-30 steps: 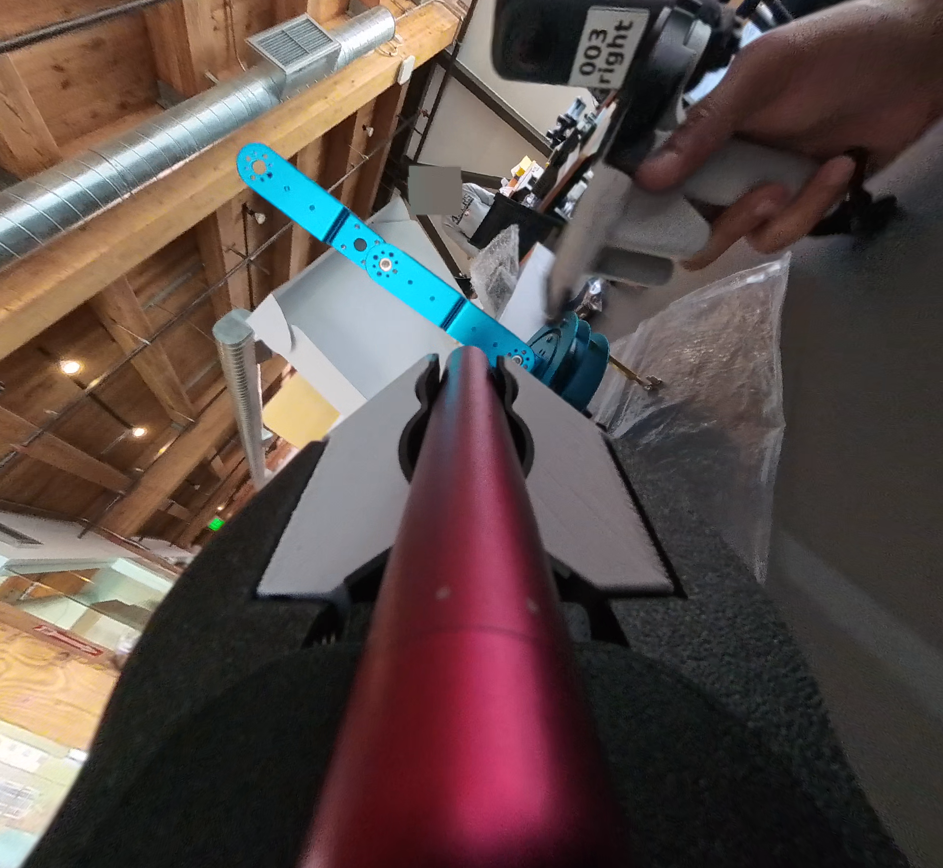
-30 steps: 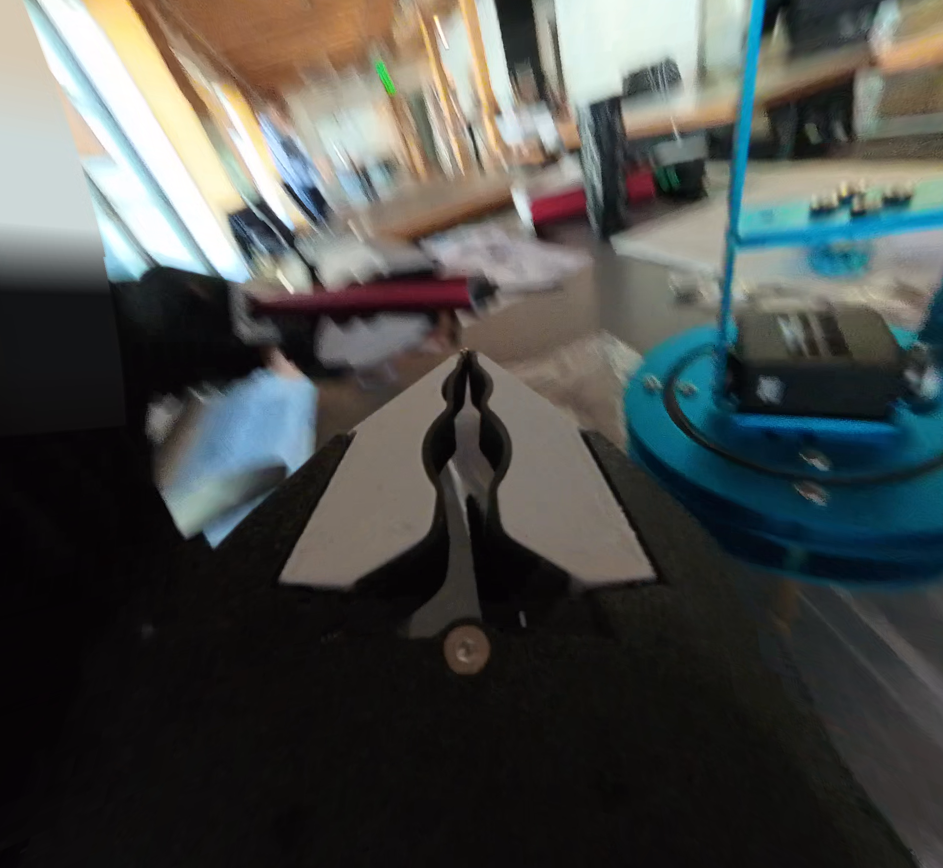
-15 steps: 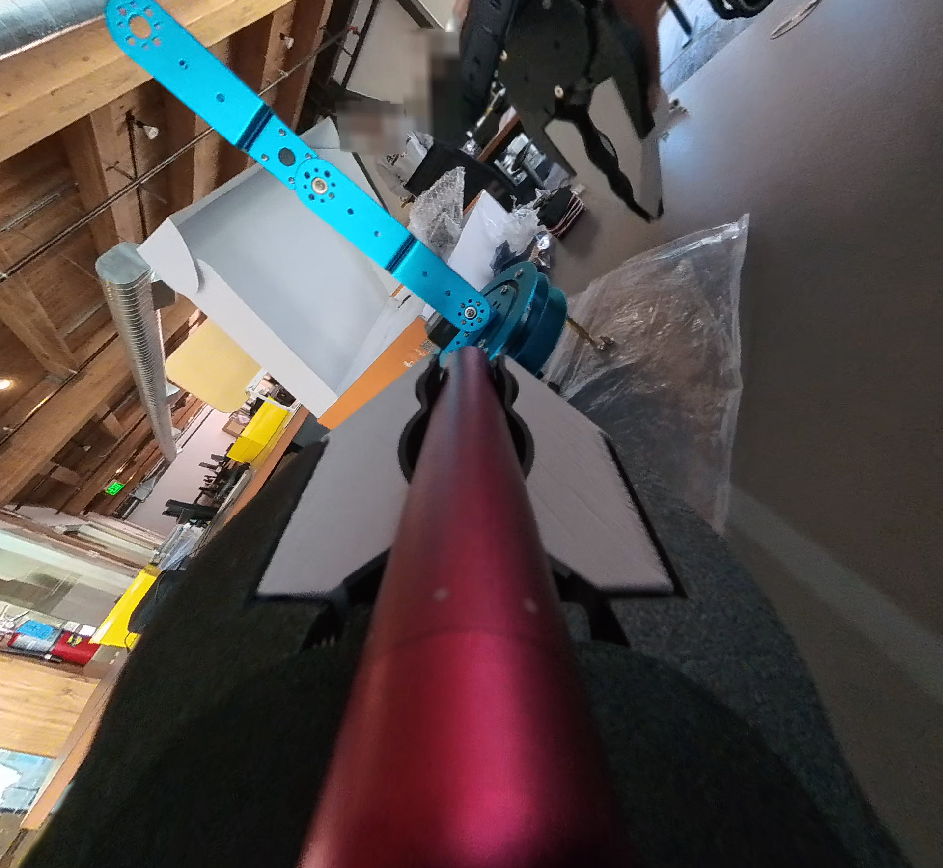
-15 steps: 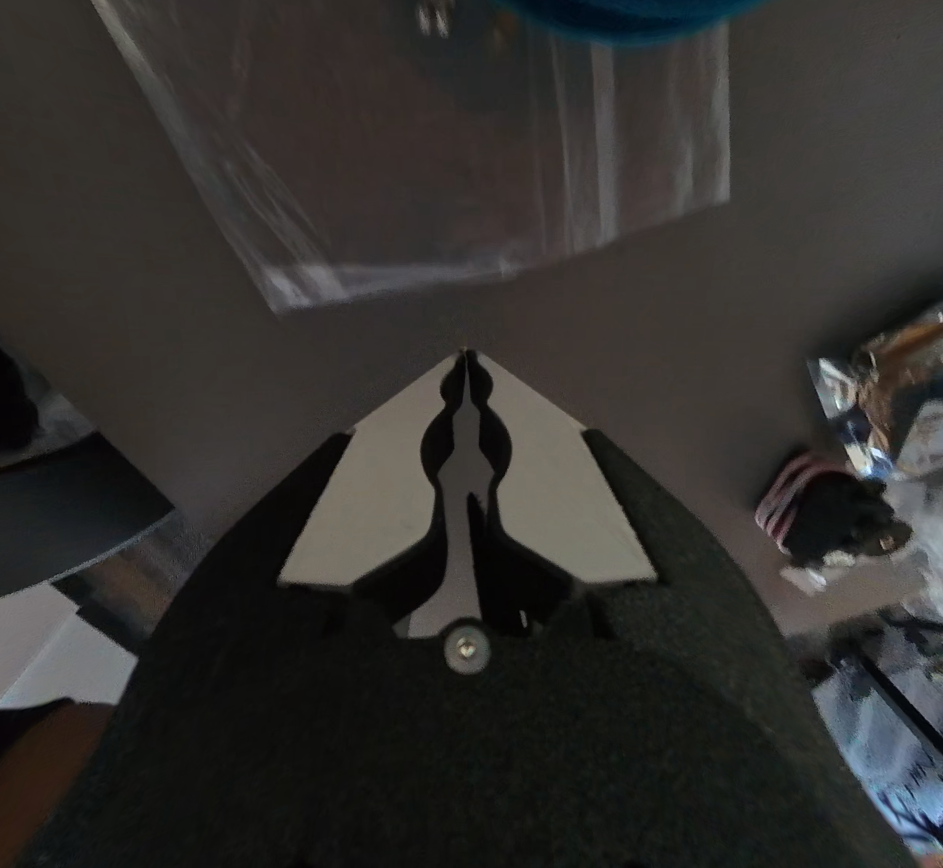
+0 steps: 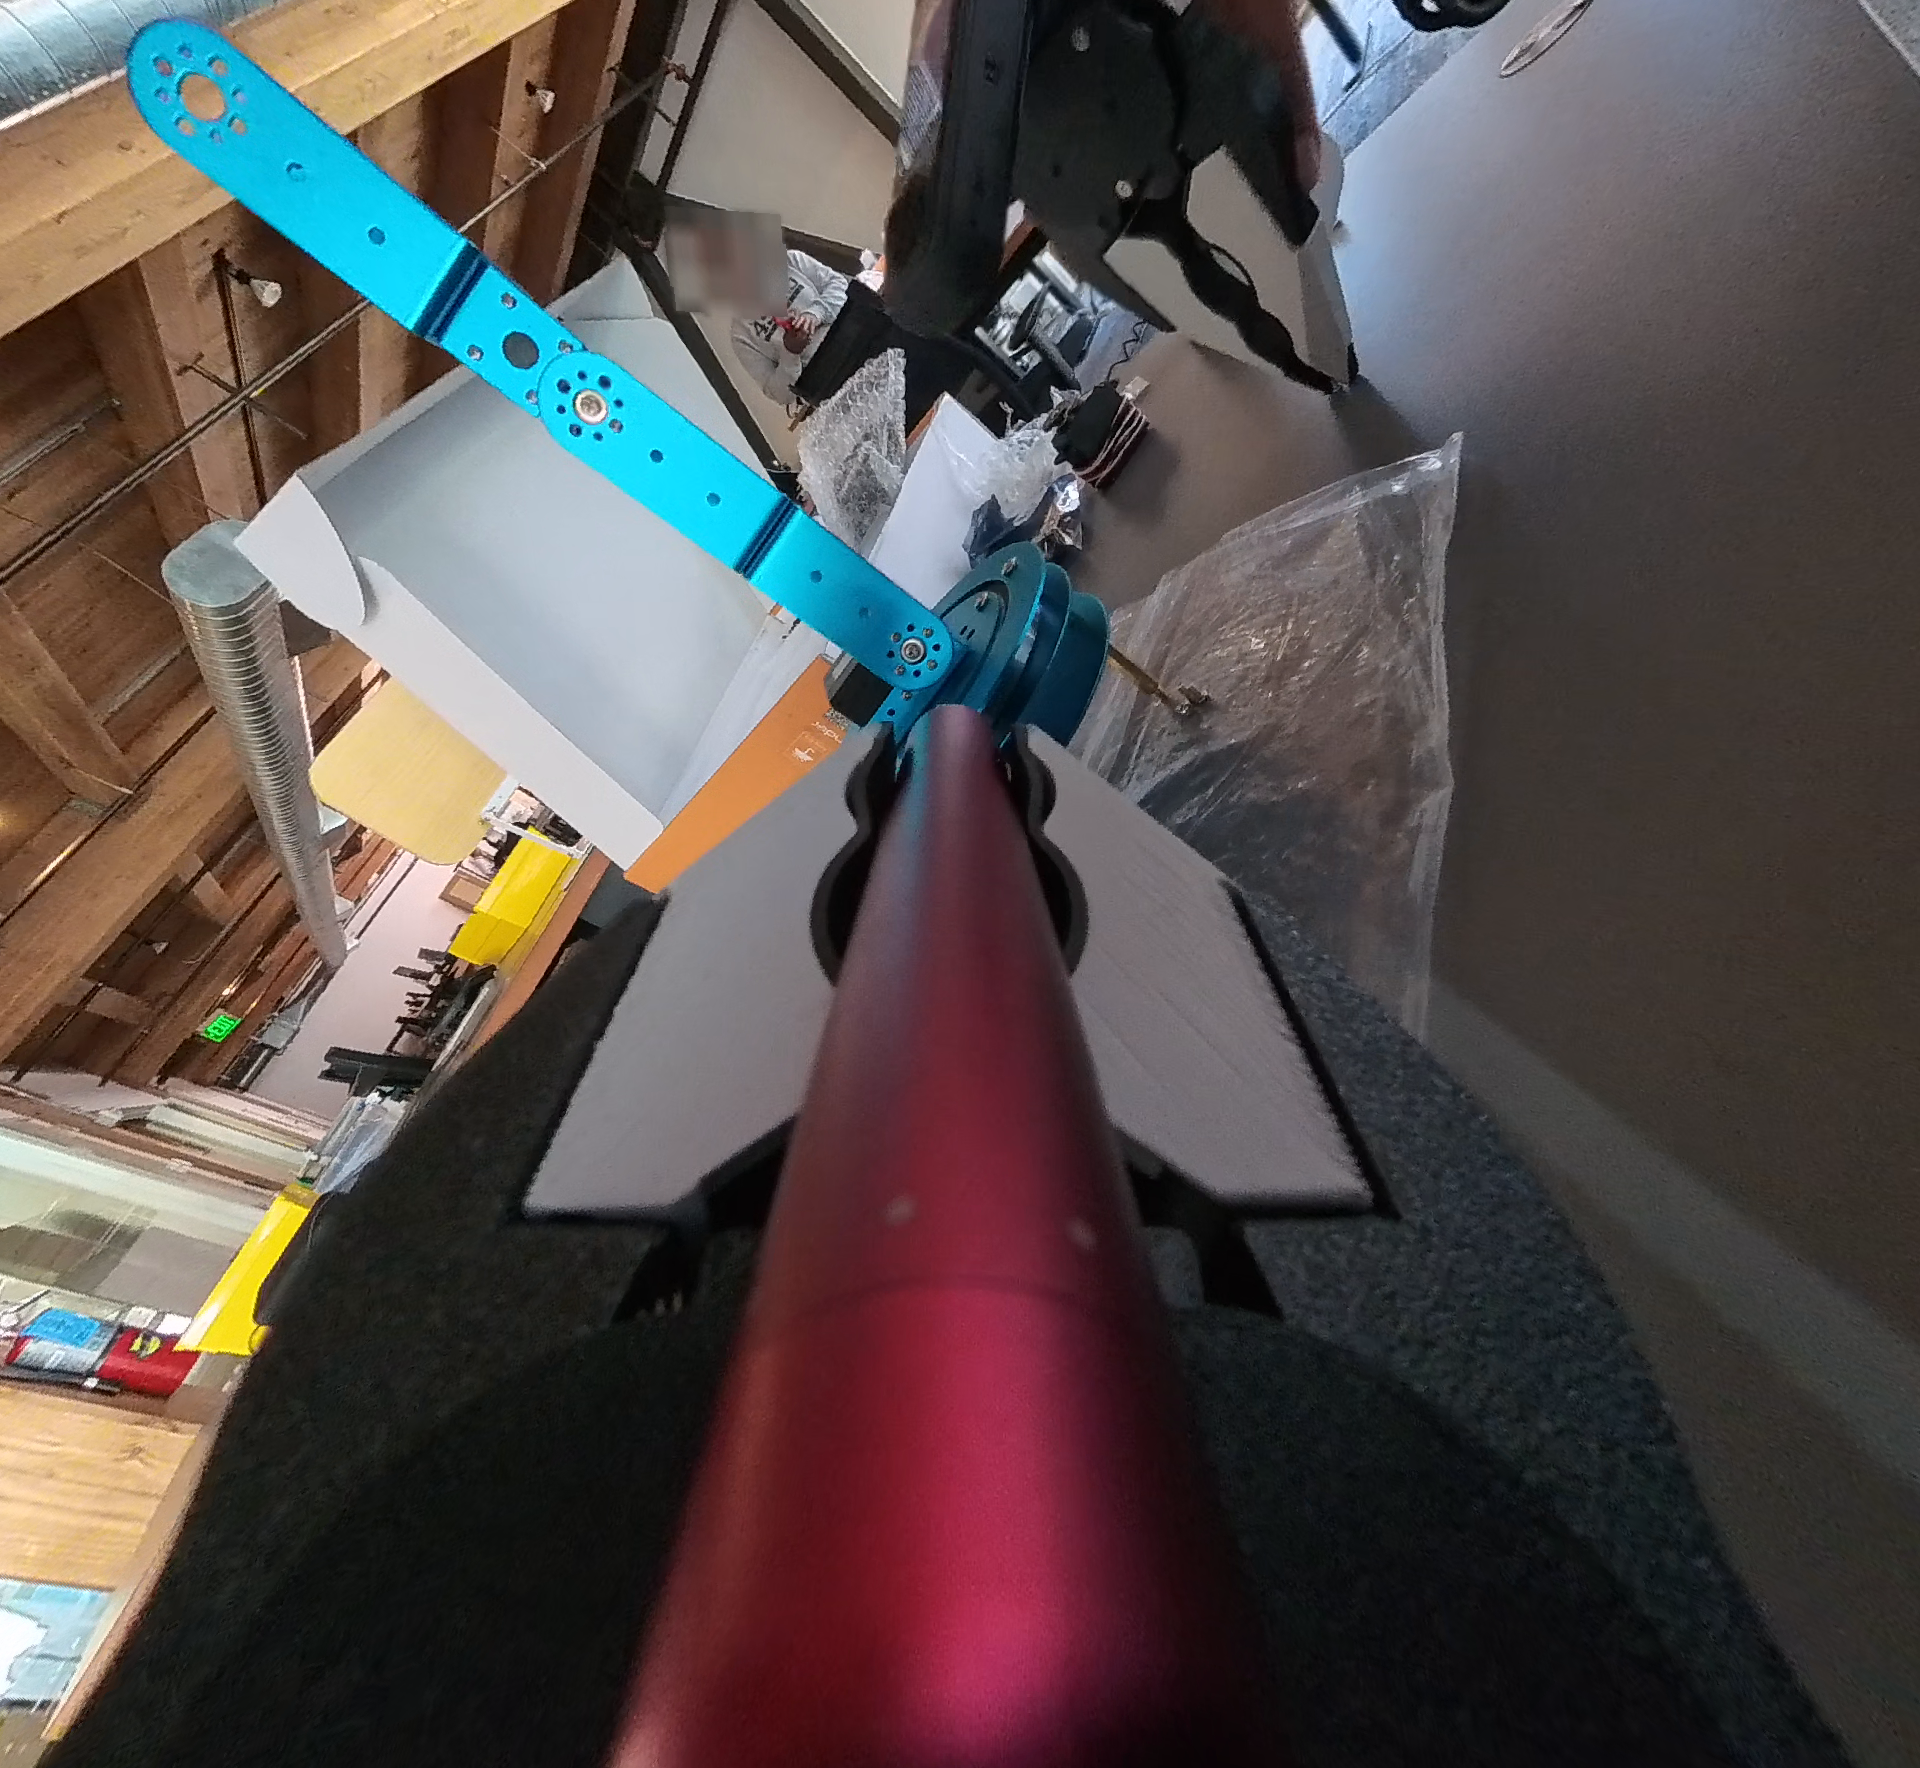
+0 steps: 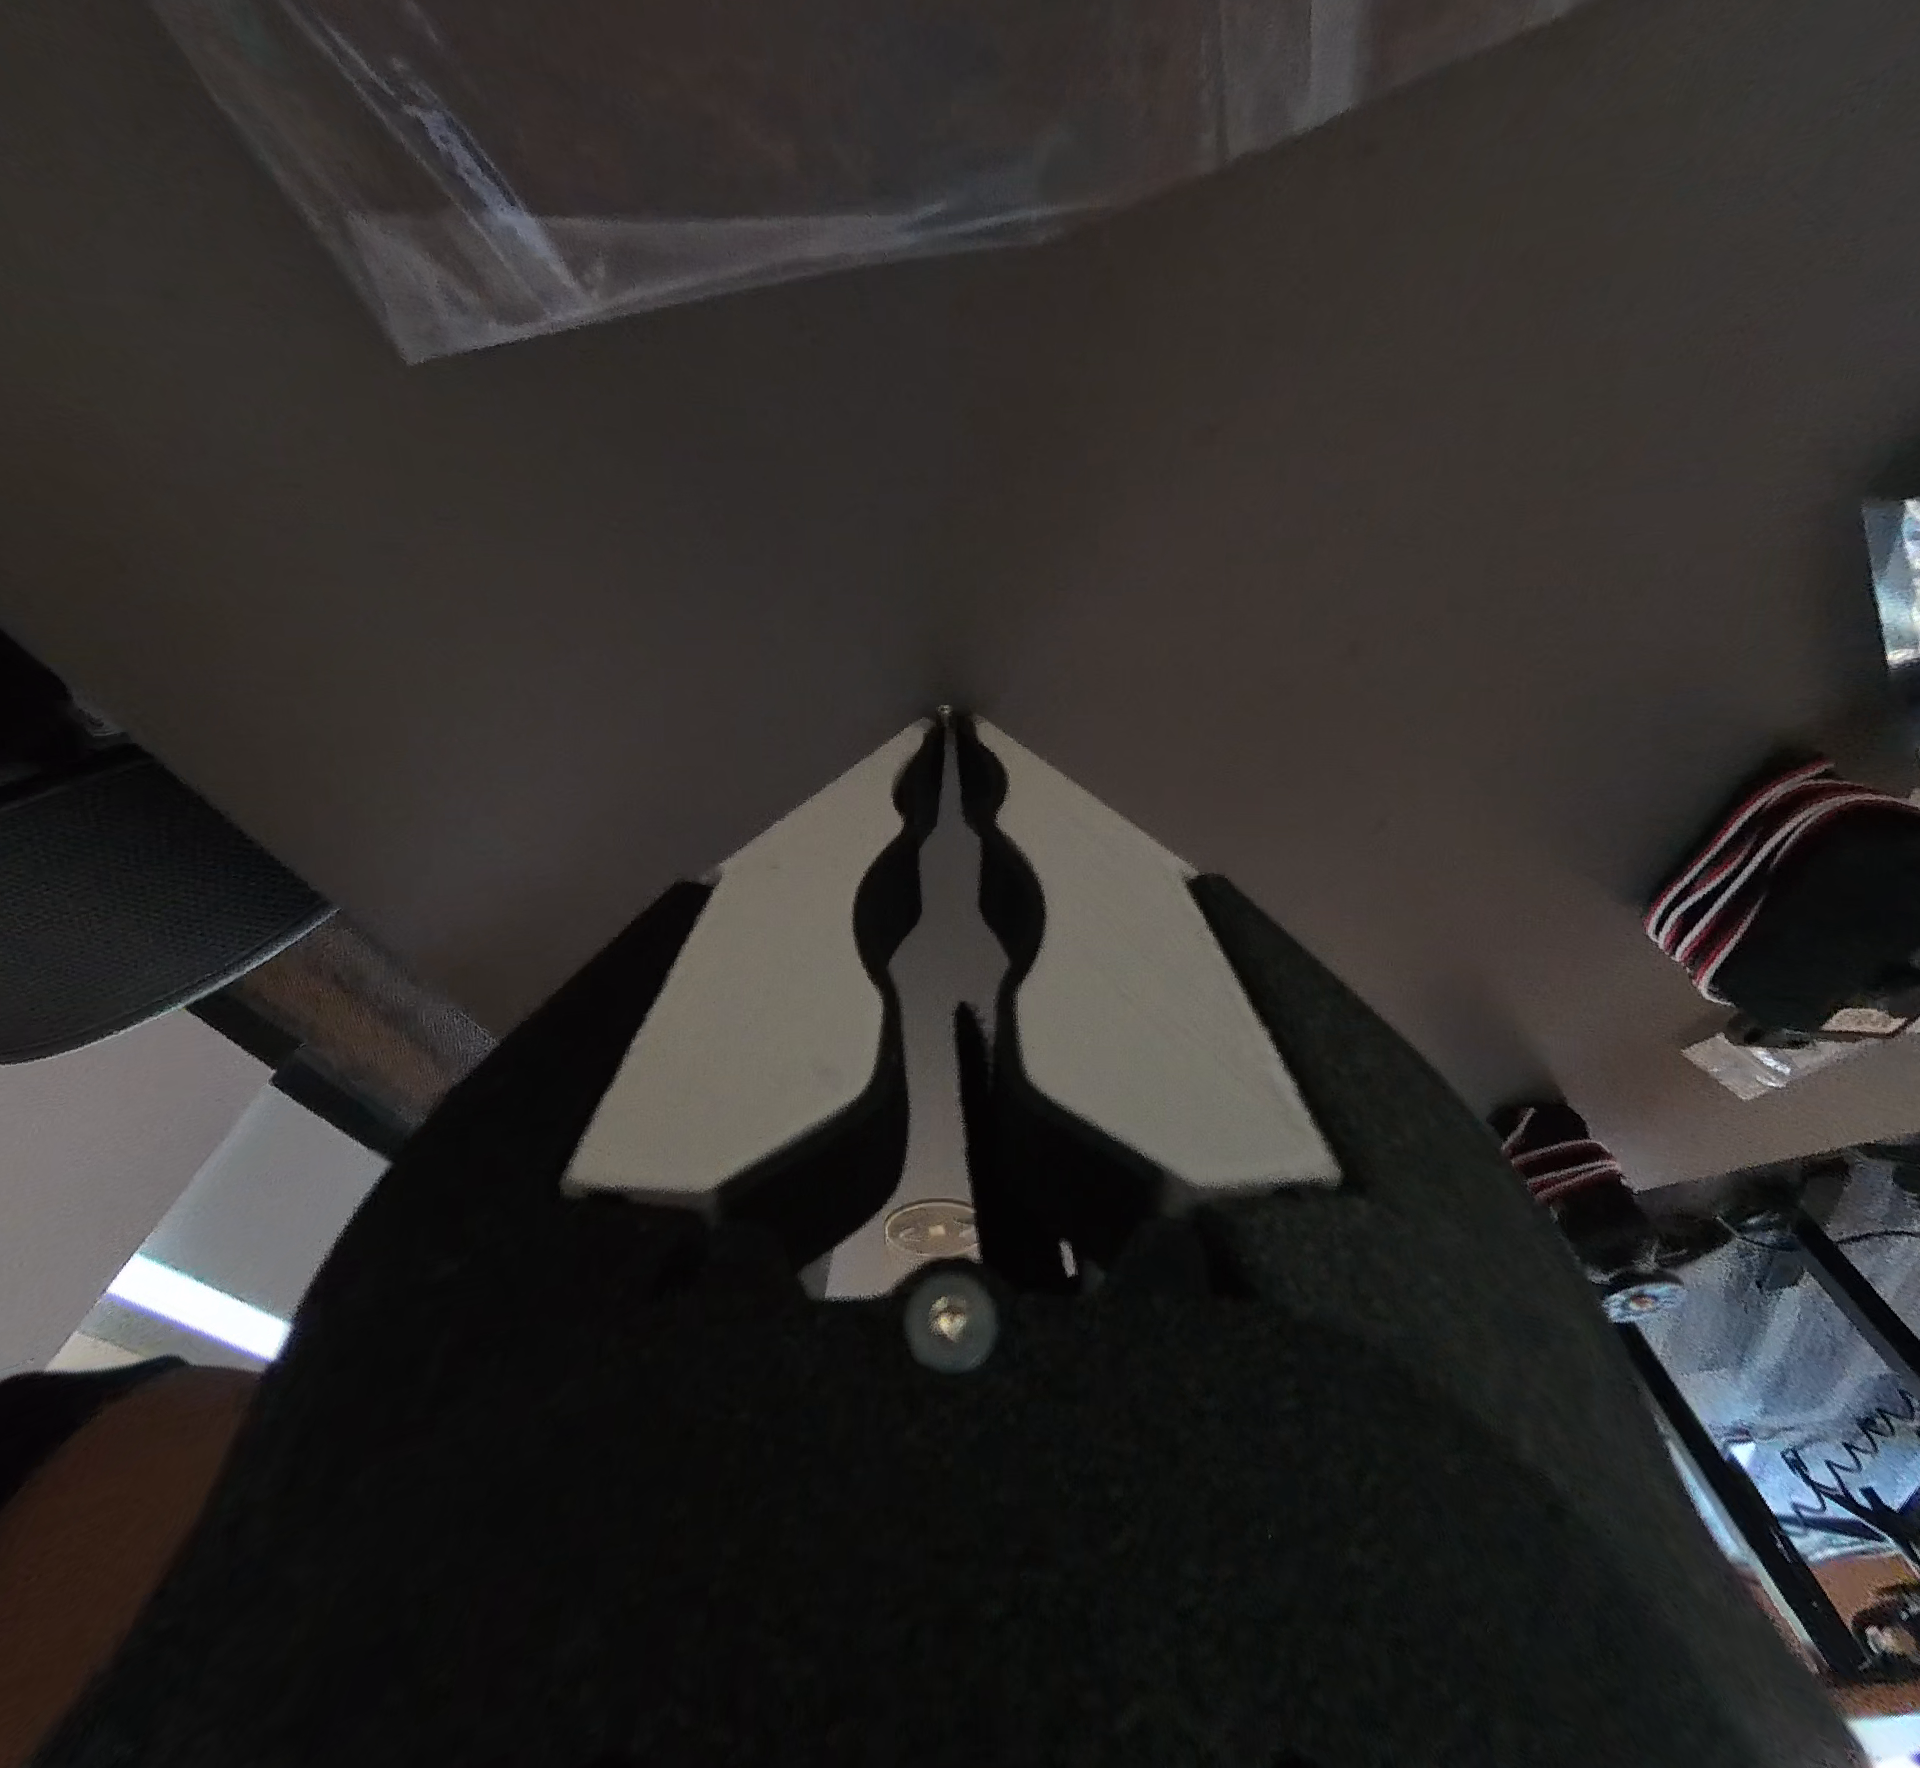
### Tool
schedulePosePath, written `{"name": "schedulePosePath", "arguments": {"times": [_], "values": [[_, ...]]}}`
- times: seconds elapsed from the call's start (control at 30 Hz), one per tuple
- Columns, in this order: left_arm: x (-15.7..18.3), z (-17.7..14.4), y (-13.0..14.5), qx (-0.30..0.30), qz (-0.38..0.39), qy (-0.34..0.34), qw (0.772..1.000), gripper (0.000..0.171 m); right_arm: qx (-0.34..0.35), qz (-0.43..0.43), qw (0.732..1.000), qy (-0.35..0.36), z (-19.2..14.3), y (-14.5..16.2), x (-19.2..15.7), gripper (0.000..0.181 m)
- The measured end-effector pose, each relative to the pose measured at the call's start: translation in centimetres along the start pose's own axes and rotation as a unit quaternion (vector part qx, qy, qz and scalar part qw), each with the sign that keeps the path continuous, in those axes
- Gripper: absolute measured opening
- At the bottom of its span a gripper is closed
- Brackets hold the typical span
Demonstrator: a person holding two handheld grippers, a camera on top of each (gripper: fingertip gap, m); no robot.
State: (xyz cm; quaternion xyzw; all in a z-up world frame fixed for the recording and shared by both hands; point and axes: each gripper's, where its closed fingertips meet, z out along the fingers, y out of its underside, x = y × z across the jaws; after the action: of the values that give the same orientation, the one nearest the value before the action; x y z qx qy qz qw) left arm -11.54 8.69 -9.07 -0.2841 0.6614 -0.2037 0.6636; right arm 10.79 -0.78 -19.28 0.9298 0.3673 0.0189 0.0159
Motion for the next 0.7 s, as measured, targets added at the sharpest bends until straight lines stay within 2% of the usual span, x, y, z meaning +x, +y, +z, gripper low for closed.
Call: {"name": "schedulePosePath", "arguments": {"times": [0.03,0.2,0.3,0.37,0.4,0.43,0.47,0.53,0.6,0.63,0.7], "values": [[0.1,0.0,0.0,0.0,0.001,0.001,1.0,0.022,-0.004,0.0,1.0,-0.001,0.0,0.0,0.0,0.004],[0.3,-0.1,-0.1,0.002,0.004,0.006,1.0,0.023,-0.004,0.0,1.0,-0.009,-0.1,0.1,-0.1,0.012],[0.3,-0.2,-0.2,0.006,-0.006,0.009,1.0,0.023,0.037,0.032,0.999,0.011,-1.2,0.5,0.8,0.017],[0.2,-0.3,-0.5,0.016,-0.021,0.015,1.0,0.023,0.124,0.048,0.991,0.018,-2.9,-1.0,0.4,0.017],[0.2,-0.4,-0.8,0.026,-0.035,0.019,0.999,0.023,0.207,0.047,0.977,0.008,-4.3,-3.2,-0.6,0.02],[0.1,-0.6,-1.3,0.042,-0.051,0.024,0.998,0.023,0.309,0.043,0.95,-0.011,-6.1,-6.0,-2.0,0.024],[0.1,-0.9,-1.9,0.064,-0.065,0.029,0.995,0.023,0.417,0.045,0.907,-0.044,-8.2,-8.9,-3.9,0.027],[-0.1,-1.9,-3.6,0.119,-0.082,0.037,0.989,0.023,0.586,0.085,0.79,-0.159,-12.0,-13.3,-7.7,0.031],[-0.2,-3.1,-5.6,0.181,-0.104,0.045,0.977,0.023,0.645,0.13,0.681,-0.321,-14.1,-16.1,-10.8,0.052],[-0.3,-3.6,-6.4,0.203,-0.117,0.048,0.971,0.022,0.641,0.13,0.644,-0.396,-14.7,-17.0,-12.5,0.065],[-0.3,-4.1,-7.4,0.227,-0.128,0.054,0.964,0.022,0.636,0.108,0.603,-0.468,-15.6,-18.5,-14.9,0.06]]}}
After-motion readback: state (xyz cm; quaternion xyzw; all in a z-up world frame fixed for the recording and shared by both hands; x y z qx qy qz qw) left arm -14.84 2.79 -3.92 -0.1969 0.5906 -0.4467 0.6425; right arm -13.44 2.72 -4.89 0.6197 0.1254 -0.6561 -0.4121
